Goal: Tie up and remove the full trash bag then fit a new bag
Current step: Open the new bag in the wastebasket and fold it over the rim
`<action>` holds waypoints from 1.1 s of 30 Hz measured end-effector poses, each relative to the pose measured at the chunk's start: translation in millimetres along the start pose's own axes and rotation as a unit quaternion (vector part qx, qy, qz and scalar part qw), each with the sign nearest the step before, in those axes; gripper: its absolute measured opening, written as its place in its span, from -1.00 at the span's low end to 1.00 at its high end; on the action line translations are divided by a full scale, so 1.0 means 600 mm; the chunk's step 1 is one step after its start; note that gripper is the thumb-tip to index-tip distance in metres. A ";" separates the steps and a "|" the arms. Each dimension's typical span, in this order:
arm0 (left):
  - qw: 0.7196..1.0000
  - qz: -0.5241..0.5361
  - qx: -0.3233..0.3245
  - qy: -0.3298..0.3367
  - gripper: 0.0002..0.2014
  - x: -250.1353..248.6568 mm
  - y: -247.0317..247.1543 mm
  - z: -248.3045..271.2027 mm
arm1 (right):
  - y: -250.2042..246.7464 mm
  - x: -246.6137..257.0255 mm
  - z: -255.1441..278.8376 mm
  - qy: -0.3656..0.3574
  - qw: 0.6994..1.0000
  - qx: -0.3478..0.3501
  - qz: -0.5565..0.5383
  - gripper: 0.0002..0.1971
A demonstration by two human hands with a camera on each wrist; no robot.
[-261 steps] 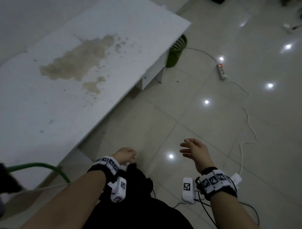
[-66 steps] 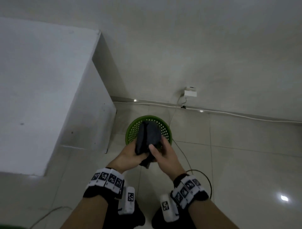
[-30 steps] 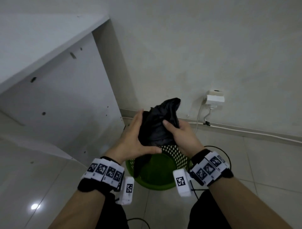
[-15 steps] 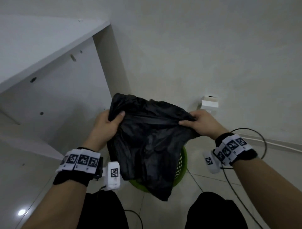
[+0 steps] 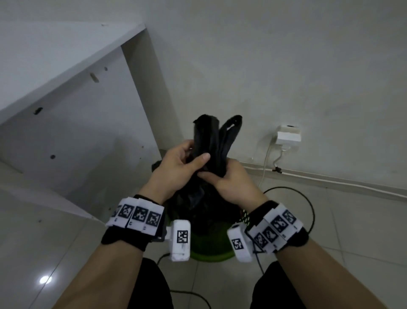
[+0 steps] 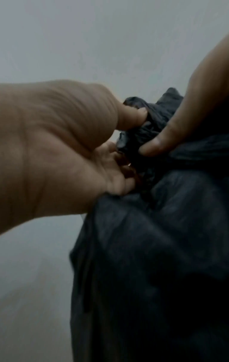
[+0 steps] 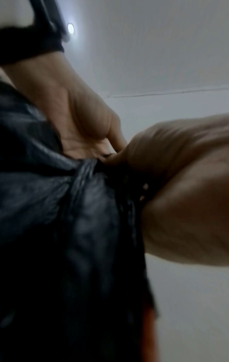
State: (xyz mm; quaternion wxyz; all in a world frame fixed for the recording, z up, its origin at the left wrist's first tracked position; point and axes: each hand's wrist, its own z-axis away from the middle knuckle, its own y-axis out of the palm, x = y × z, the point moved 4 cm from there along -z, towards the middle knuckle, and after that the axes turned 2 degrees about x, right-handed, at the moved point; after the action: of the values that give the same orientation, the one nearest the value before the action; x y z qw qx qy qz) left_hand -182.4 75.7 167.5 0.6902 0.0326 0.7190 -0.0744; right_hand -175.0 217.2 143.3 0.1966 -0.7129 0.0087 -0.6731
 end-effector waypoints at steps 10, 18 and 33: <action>0.983 -0.162 -0.077 -0.052 -0.68 0.062 -0.110 0.010 | -0.224 -0.045 0.000 0.059 0.983 -0.173 -0.015 -0.80; 0.952 -0.217 -0.167 -0.138 -0.34 0.159 -0.182 0.003 | -0.358 0.034 0.010 0.073 0.934 -0.337 -0.090 -0.90; 0.986 -0.090 -0.085 0.114 -0.81 -0.059 0.030 -0.046 | -0.212 0.118 0.006 -0.119 0.971 -0.173 -0.114 -0.49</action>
State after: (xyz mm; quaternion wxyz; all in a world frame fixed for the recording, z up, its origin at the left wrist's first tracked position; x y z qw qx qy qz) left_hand -205.3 99.4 202.6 0.5947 -0.0829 0.7966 -0.0708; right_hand -196.8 316.0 248.3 -0.0080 -0.8073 0.0208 -0.5897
